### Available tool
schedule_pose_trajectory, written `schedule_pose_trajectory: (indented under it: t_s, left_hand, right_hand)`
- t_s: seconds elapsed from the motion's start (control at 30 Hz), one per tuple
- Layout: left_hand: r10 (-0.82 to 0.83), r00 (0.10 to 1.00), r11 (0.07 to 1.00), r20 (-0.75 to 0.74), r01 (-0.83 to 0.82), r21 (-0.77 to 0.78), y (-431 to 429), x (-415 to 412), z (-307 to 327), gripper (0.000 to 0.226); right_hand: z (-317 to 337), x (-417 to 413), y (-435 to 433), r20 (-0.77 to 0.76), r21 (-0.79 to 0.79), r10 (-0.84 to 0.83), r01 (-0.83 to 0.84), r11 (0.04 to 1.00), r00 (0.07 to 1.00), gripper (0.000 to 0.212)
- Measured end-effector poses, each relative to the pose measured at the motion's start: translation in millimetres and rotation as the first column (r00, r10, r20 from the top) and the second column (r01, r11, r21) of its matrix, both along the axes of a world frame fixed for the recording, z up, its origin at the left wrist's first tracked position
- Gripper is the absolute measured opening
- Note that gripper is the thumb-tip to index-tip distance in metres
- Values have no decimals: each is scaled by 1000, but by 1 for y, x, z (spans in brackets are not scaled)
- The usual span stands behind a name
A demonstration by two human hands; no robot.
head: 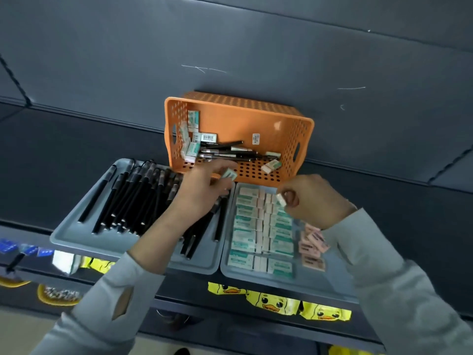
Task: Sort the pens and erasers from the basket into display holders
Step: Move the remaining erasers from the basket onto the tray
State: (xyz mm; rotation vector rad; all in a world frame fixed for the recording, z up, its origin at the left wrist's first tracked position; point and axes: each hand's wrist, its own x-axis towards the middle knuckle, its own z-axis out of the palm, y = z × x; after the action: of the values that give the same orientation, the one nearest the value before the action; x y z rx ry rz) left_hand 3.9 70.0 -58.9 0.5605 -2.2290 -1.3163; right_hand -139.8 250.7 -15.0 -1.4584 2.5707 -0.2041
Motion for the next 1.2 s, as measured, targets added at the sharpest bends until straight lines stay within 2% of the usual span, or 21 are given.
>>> schedule_pose_trajectory:
  t_s: [0.07, 0.17, 0.3, 0.37, 0.4, 0.47, 0.5, 0.63, 0.7, 0.8, 0.87, 0.97, 1.1, 1.2]
  left_hand:
    - [-12, 1000, 984, 8, 10, 179, 10, 2, -1, 32]
    - [-21, 1000, 930, -11, 24, 366, 19, 7, -3, 24]
    - [-25, 999, 912, -33, 36, 408, 26, 9, -3, 15]
    - [-42, 999, 931, -30, 50, 362, 32, 7, -4, 11]
    - [-53, 998, 945, -20, 56, 322, 36, 4, -4, 10]
    - [-91, 996, 964, 8, 86, 253, 46, -3, -4, 10]
    - [-116, 993, 967, 21, 108, 231, 51, -6, -5, 11]
    - [-179, 982, 975, 60, 169, 146, 71, -21, -5, 18]
    - [-198, 977, 975, 78, 188, 121, 83, -28, -4, 24]
    - [-215, 972, 976, 97, 216, -1, 99, -40, -5, 28]
    - [-228, 966, 953, 126, 248, -175, 110, -47, -7, 27]
    - [-285, 942, 864, 178, 333, -377, 127, -55, -8, 27]
    - [-374, 878, 733, 299, 477, -484, 140, -62, -16, 30]
    - [-356, 881, 712, 311, 471, -521, 144, -63, -22, 31]
  right_hand:
    - [-13, 5, -1, 38, 79, 18, -21, 997, 999, 20]
    - [-21, 7, -2, 91, 12, -3, 2, 1000, 996, 20]
    - [-24, 7, 4, 80, -85, -11, 18, 996, 997, 30]
    - [-23, 11, 8, 184, -235, -12, 56, 970, 983, 28]
    - [-21, 14, 9, 321, -327, -6, 117, 938, 947, 26]
    - [-20, 22, 12, 619, -448, 60, 290, 846, 783, 23]
    - [-21, 25, 13, 695, -475, 91, 360, 803, 713, 20]
    - [-32, 23, 32, 787, -493, 70, 555, 670, 613, 10]
    - [-32, 13, 52, 848, -464, 51, 691, 554, 528, 6]
    - [-31, -1, 86, 902, -407, 57, 796, 449, 429, 12]
    - [-32, -5, 105, 910, -393, 59, 809, 438, 410, 14]
    - [-32, -11, 129, 903, -400, 27, 815, 419, 429, 12]
    - [-34, -29, 164, 833, -464, -111, 793, 395, 542, 9]
    - [-39, -39, 180, 766, -452, -228, 755, 475, 602, 13]
